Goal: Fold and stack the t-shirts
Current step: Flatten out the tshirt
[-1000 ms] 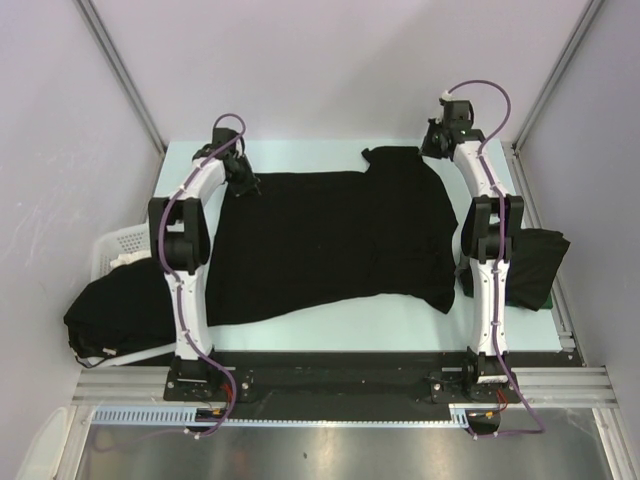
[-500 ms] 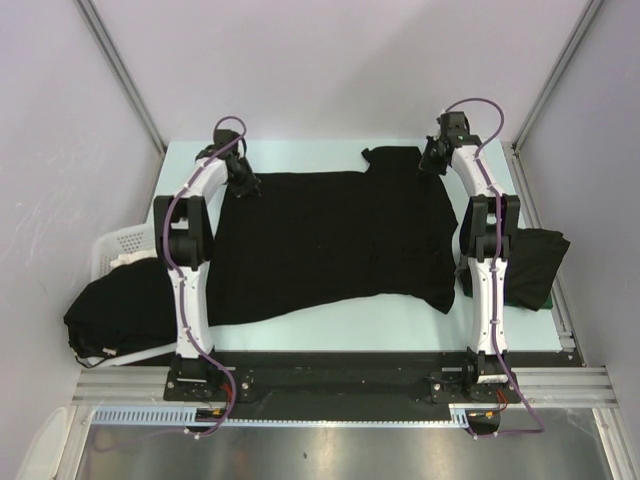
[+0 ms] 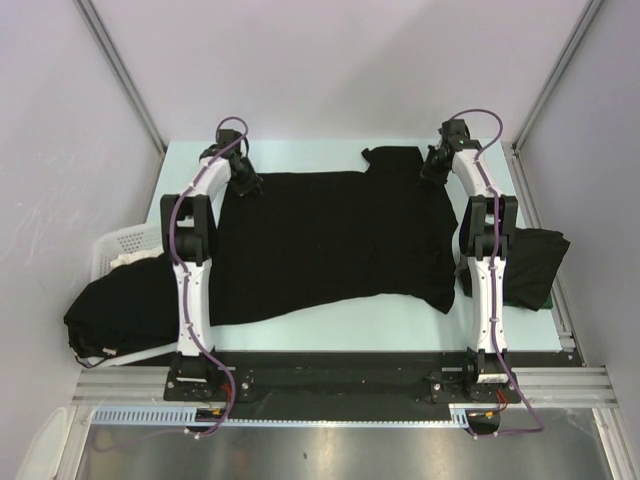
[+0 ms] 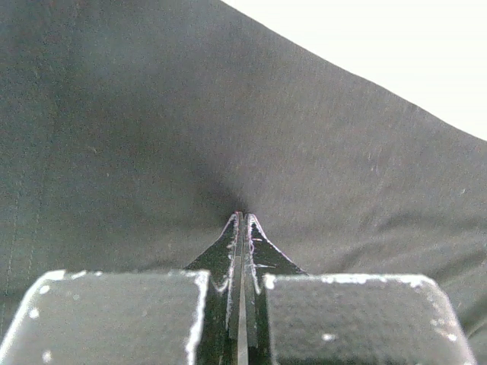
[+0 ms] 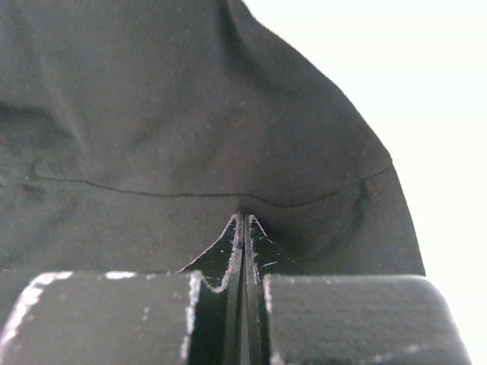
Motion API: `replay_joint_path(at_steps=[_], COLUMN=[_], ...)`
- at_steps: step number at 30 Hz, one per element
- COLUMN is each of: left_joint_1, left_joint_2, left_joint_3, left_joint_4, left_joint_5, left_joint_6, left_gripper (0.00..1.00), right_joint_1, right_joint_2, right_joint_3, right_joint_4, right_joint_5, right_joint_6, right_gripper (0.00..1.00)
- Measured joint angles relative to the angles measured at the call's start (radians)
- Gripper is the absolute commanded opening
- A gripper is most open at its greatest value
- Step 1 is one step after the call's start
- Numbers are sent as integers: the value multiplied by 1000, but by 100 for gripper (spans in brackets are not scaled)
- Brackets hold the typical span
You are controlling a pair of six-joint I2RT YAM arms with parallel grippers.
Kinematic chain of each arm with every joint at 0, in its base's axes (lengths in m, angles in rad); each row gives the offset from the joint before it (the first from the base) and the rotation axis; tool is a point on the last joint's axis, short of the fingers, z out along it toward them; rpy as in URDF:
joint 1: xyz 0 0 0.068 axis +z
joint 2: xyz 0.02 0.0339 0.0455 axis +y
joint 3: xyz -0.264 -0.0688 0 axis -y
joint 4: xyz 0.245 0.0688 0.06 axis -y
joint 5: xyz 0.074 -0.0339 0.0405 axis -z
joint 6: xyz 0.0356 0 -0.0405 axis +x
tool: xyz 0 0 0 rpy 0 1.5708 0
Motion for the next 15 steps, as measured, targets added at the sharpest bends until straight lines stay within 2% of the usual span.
replay_joint_path(at_steps=[15], left_joint_1=[1], left_joint_2=[105], left_joint_3=[165], left_joint_4=[-11], left_joint_5=[23], left_joint_6=[-43], left_gripper=[0], right_joint_1=[-6], right_joint_2=[70], right_joint_3=[107], right_joint_4=[10], right_joint_5=[-39], right_joint_6=[6], right_gripper=[0])
